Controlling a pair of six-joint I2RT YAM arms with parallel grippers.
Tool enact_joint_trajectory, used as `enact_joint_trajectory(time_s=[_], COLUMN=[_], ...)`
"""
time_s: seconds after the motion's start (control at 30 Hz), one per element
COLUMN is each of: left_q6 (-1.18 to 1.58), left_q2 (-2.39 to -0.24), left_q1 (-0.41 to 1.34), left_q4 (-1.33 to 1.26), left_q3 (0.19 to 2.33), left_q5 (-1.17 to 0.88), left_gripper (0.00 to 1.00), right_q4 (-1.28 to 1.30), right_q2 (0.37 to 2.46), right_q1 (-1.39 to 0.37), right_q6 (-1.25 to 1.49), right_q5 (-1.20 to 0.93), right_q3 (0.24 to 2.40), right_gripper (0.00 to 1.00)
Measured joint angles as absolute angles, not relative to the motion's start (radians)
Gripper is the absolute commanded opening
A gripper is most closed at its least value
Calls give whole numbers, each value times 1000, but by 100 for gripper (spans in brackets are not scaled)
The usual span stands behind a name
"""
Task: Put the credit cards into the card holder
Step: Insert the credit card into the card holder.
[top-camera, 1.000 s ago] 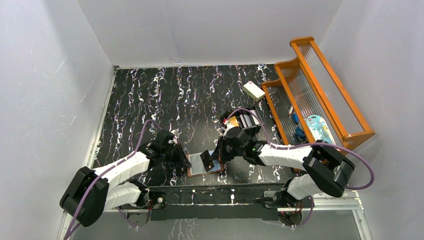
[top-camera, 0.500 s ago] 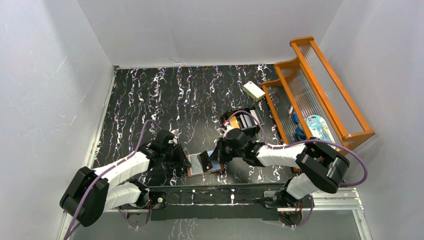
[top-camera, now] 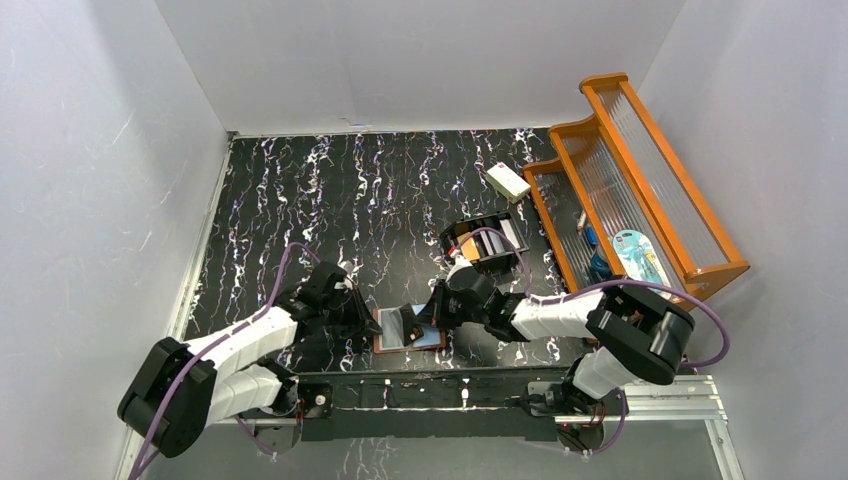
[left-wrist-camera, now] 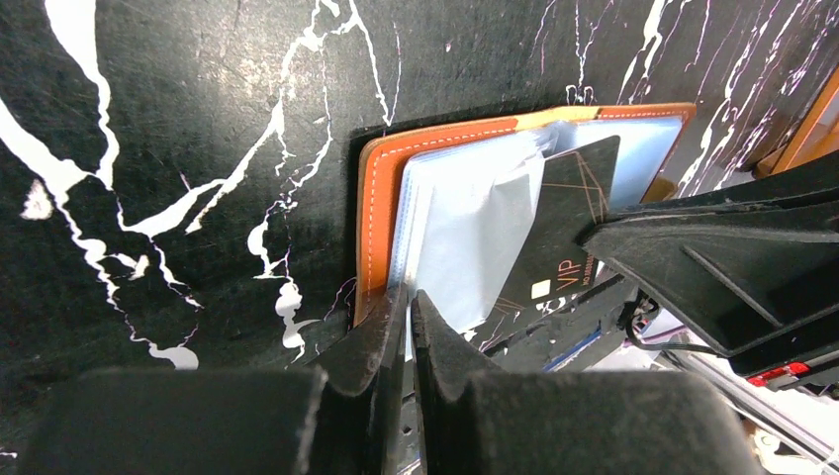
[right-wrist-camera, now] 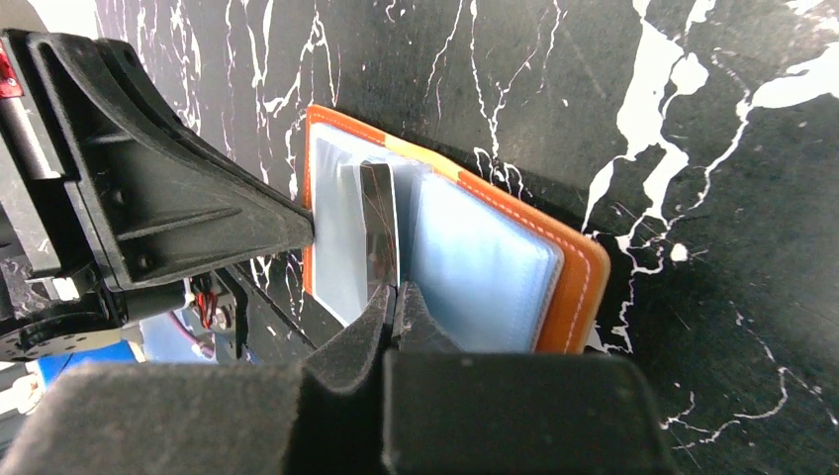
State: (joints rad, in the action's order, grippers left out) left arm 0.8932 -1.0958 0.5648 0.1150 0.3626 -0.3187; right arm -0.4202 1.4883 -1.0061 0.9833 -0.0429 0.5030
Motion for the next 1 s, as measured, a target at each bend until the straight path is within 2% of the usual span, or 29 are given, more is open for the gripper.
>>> enact_joint_trajectory(time_s=[0.73, 1.0], left_q6=[933, 935], left_q2=[-1084, -1084], left_q1=[565, 565], left_q4=[103, 105], left_q3=[342, 342], left_q5=[-319, -321], left_gripper=[7, 9], right_q4=[-451, -326], right_q2=[1510, 1535], right_q1=[-1042, -1077], right_q6=[992, 955], right_q5=[30, 47], right_q3=[497, 577], right_gripper=[1, 34])
